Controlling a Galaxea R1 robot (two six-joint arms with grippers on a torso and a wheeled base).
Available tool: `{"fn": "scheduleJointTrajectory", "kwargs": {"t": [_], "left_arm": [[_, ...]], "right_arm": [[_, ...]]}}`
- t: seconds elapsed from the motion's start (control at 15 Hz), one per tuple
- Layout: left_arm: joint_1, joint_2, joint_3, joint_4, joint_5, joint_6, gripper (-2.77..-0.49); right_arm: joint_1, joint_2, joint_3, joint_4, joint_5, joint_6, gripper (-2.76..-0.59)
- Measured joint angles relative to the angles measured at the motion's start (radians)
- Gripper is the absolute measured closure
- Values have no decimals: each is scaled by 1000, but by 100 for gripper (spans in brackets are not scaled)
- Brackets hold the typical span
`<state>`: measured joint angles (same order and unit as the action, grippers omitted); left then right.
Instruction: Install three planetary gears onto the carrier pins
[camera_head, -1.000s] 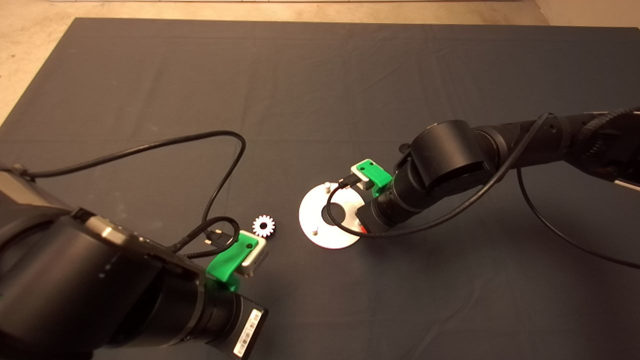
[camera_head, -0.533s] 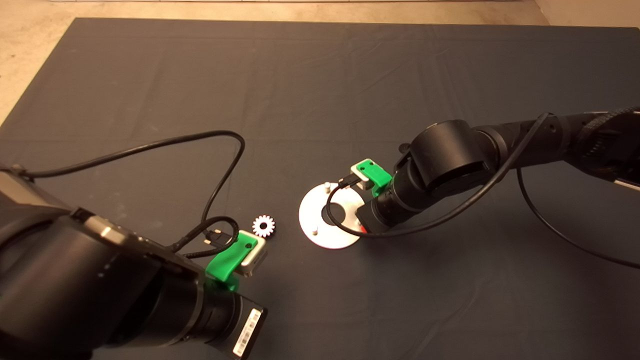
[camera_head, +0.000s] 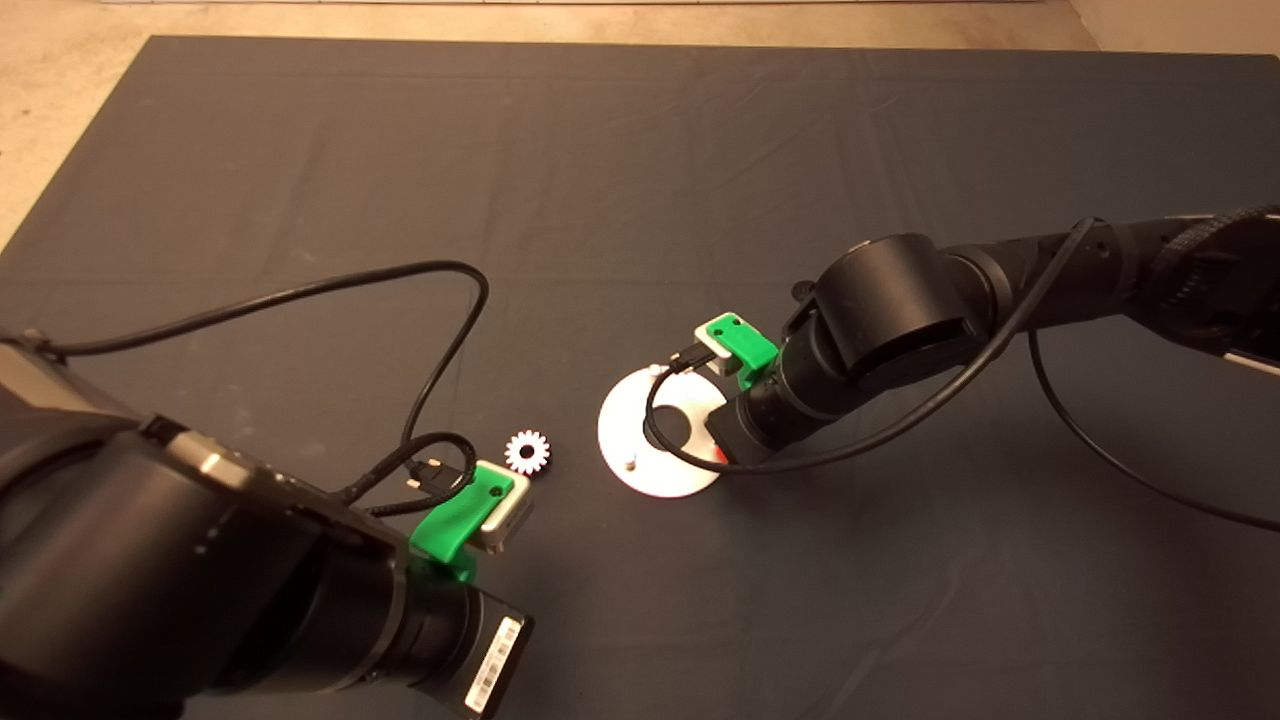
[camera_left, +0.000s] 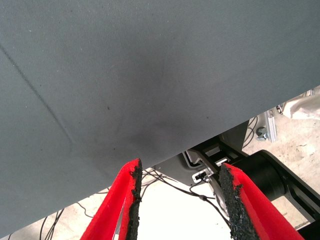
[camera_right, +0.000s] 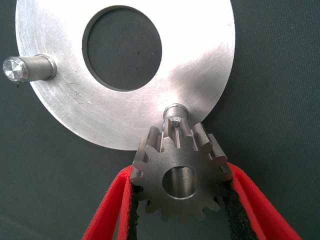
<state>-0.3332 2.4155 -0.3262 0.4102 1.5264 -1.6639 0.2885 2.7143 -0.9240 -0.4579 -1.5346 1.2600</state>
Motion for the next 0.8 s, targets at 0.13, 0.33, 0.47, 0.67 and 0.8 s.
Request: {"fn": "scheduleJointTrajectory", "kwargs": {"t": [0.13, 0.33, 0.47, 0.67, 0.8], "left_arm": [[0, 0, 0, 0, 0, 0, -103], [0, 0, 0, 0, 0, 0, -103], [0, 0, 0, 0, 0, 0, -103], [0, 0, 0, 0, 0, 0, -103], [0, 0, 0, 0, 0, 0, -103]], "right_arm": [[0, 2, 0, -3, 0, 0, -97], [0, 3, 0, -23, 1, 0, -97], [0, 3, 0, -36, 1, 0, -97], [0, 3, 0, -44, 0, 0, -97], [0, 3, 0, -47, 0, 0, -97]]}}
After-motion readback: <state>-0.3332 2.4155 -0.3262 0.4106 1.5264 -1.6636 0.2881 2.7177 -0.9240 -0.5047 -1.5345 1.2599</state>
